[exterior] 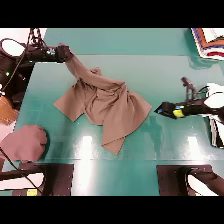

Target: Fold the shirts.

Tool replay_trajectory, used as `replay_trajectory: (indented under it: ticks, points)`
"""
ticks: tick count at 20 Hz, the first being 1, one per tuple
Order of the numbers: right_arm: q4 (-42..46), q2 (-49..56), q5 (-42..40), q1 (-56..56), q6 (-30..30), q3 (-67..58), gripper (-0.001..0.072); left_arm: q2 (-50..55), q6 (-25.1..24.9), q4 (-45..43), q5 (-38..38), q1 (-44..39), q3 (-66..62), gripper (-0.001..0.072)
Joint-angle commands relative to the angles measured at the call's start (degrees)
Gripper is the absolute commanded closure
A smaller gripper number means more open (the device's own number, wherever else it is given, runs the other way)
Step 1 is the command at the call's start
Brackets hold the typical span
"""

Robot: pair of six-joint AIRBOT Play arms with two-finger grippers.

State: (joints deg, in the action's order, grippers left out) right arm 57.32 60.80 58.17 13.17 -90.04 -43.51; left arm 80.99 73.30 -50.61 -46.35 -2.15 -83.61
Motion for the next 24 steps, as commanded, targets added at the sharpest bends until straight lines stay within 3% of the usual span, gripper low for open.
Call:
replay_trajectory:
  ticks: [1,7,9,11,15,19,24]
  points:
    - [-3.4,9.0,-9.9,3.3,-0.3,0.3,0.0299,-0.5,-0.3,-0.5,-1.4,0.5,0.0,0.0681]
    - [-3.7,23.0,-11.2,4.4,-0.3,-11.7,0.0317,-0.5,-0.3,-0.7,-1.9,0.5,0.0,0.0681]
    - [-3.6,24.7,-11.8,4.4,2.5,-15.5,0.07,-0.7,-0.3,-0.6,-2.3,0.5,0.0,0.0682]
    - [-3.1,23.4,-11.7,3.7,5.7,-19.9,0.0697,-2.8,-0.3,-0.9,-2.1,0.5,-0.6,0.0682]
    - [-3.1,11.1,-10.4,-2.2,8.8,-31.5,0.0698,-11.9,-0.3,-4.8,-0.7,0.5,-9.4,0.0682]
    - [-2.3,-2.1,-2.5,-7.4,11.1,-45.4,0.0698,-22.0,-0.3,-7.0,-0.8,0.5,-22.4,0.0682]
    - [4.6,-12.3,4.9,-8.2,11.0,-56.8,0.0699,-30.7,-0.3,-7.9,-1.3,0.5,-31.9,0.0682]
